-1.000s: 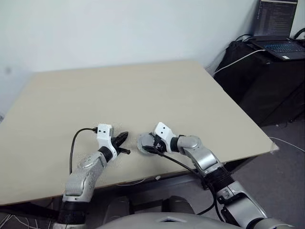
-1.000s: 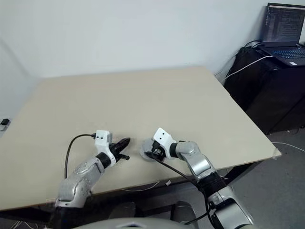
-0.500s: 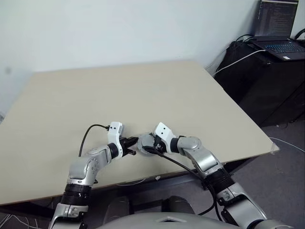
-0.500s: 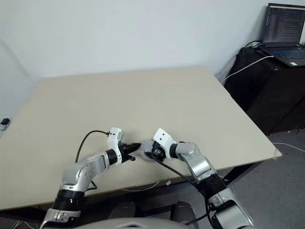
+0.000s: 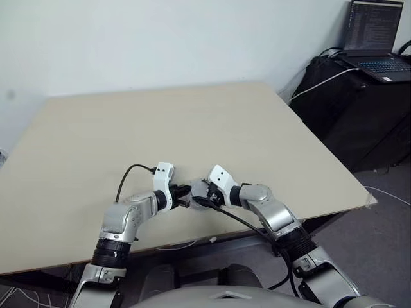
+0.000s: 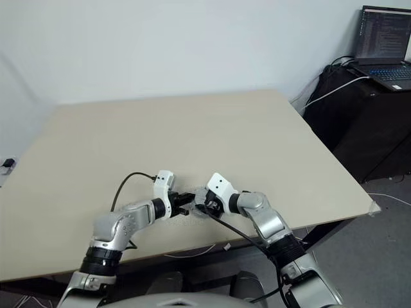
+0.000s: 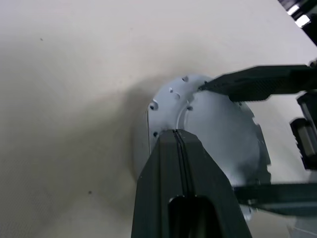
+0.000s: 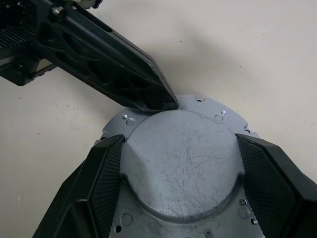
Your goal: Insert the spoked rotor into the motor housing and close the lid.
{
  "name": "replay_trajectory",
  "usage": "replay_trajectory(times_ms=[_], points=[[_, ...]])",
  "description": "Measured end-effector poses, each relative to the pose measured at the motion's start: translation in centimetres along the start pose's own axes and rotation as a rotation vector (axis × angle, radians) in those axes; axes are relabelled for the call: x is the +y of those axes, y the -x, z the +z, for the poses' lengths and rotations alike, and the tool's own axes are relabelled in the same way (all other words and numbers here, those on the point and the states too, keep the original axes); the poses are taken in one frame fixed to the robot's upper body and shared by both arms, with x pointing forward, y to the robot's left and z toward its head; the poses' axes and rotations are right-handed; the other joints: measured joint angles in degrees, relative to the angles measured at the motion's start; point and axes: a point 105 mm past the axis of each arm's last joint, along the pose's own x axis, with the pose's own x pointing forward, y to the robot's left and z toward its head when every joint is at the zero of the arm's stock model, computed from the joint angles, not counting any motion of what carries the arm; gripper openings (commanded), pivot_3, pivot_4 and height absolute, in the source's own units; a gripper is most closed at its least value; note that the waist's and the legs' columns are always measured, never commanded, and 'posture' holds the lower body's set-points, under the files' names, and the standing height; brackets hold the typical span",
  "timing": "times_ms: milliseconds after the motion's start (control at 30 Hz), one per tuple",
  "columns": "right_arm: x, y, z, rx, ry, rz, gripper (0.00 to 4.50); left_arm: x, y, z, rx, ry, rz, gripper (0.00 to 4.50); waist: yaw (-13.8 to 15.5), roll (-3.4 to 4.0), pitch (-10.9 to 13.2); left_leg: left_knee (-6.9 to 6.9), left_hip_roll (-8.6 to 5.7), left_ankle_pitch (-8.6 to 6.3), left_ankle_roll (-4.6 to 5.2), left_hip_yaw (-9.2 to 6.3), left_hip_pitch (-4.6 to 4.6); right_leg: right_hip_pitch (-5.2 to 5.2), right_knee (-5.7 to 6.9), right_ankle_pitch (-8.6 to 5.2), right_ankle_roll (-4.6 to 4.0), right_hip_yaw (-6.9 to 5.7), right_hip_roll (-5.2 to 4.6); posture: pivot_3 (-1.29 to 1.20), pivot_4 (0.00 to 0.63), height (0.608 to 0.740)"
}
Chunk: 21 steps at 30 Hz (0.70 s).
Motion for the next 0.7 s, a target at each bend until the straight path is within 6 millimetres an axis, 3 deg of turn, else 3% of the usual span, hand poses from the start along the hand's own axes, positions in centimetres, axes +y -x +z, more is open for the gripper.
replay_trajectory(times_ms=[233,367,700], points=[[0.0,0.1,-0.1,-0.009,0.0,-0.015,3.18,-0.1,0.0,0.0,0.005,0.001,-0.002,0.0,0.01,-0.04,-0.05,-0.01,-0.02,0.0,0.0,-0.02,0.0,0.0,-0.01,0.0,0.0,0.0,-0.02,0.0,0.0,0.74],[0.0,0.2,-0.1,-0.012,-0.002,-0.025,4.46,-0.1,0.0,0.0,0.008,0.002,-0.005,0.0,0.04,-0.05,-0.06,-0.03,-0.04,0.0,0.0,-0.02,-0.01,0.0,-0.03,0.0,0.0,0.0,-0.04,0.0,0.0,0.74],[-0.2,2.3,-0.9,-0.007,0.002,-0.098,4.46,-0.6,-0.3,-0.1,0.005,0.011,-0.021,0.0,0.68,-0.07,-0.04,-0.05,-0.25,-0.04,0.07,-0.06,-0.06,0.0,-0.09,-0.01,0.0,0.0,-0.24,0.0,0.0,0.74]])
